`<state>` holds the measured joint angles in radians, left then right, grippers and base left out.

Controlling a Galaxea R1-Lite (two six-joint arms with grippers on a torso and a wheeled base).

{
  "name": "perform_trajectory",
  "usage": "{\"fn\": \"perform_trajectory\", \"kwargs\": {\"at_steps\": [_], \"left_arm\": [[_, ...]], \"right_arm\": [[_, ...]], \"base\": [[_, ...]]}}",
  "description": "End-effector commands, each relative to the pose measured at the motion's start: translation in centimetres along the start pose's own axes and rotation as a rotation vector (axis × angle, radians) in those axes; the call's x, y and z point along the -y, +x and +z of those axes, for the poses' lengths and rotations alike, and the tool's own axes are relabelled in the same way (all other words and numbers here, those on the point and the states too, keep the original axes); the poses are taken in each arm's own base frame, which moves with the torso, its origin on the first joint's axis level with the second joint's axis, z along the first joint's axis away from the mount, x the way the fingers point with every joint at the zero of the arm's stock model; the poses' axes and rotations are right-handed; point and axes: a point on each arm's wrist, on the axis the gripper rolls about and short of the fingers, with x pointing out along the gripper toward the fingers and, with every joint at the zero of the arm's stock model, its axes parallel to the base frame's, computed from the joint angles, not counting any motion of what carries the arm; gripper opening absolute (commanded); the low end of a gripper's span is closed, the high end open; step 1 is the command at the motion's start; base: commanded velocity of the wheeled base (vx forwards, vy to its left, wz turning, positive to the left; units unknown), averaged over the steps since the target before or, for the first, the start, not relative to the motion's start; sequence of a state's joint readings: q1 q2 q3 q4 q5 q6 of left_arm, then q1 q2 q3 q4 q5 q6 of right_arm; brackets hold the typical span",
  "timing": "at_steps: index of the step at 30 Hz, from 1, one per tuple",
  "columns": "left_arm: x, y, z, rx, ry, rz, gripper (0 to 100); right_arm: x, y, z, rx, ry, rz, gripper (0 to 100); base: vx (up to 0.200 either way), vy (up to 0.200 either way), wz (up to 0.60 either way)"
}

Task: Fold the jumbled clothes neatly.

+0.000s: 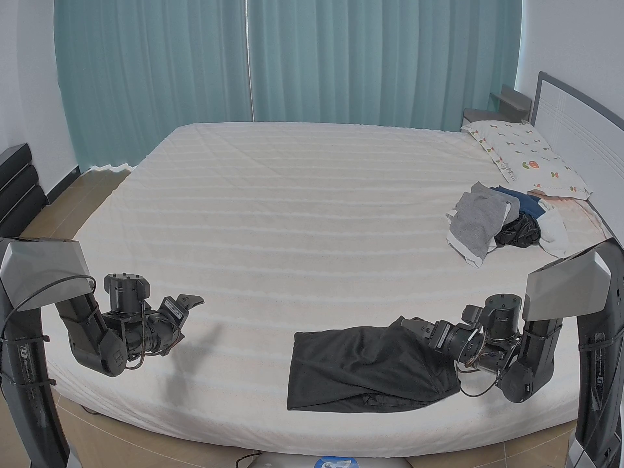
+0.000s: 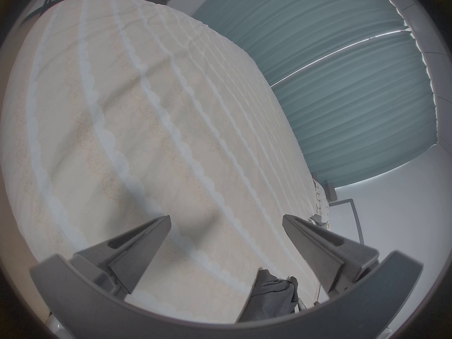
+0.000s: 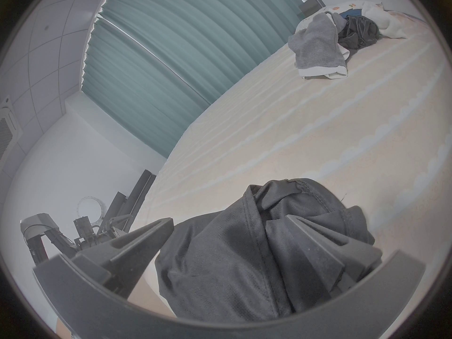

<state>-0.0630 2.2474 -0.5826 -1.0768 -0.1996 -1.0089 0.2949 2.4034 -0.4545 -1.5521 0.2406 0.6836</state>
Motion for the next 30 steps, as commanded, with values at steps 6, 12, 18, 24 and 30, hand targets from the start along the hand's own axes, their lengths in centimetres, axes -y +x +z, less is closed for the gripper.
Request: {"fn": "perform_trajectory", "kwargs": {"at_steps": [6, 12, 18, 24, 30], "left_arm": [[0.0, 0.1, 0.0, 0.000, 0.001, 0.001, 100], [0.0, 0.1, 0.0, 0.001, 0.002, 0.002, 100], [-0.1, 0.0, -0.1, 0.000, 0.001, 0.005, 100], [-0.1, 0.2, -0.1, 0.010, 0.003, 0.012, 100], [-0.1, 0.3, -0.1, 0.014, 0.004, 0.012, 100]], "right_arm": [[0.3, 2.4, 0.4, 0.011, 0.055, 0.070, 100], [0.6, 2.5, 0.1, -0.026, 0.082, 0.092, 100], [1.2, 3.1, -0.2, -0.035, 0.084, 0.082, 100], [1.3, 3.4, -0.3, -0.035, 0.074, 0.082, 100], [1.5, 3.6, -0.2, -0.043, 0.080, 0.071, 0]], "base": [[0.000, 0.000, 0.00], [0.000, 0.000, 0.00], [0.000, 0.000, 0.00], [0.000, 0.000, 0.00], [0.000, 0.000, 0.00]]}}
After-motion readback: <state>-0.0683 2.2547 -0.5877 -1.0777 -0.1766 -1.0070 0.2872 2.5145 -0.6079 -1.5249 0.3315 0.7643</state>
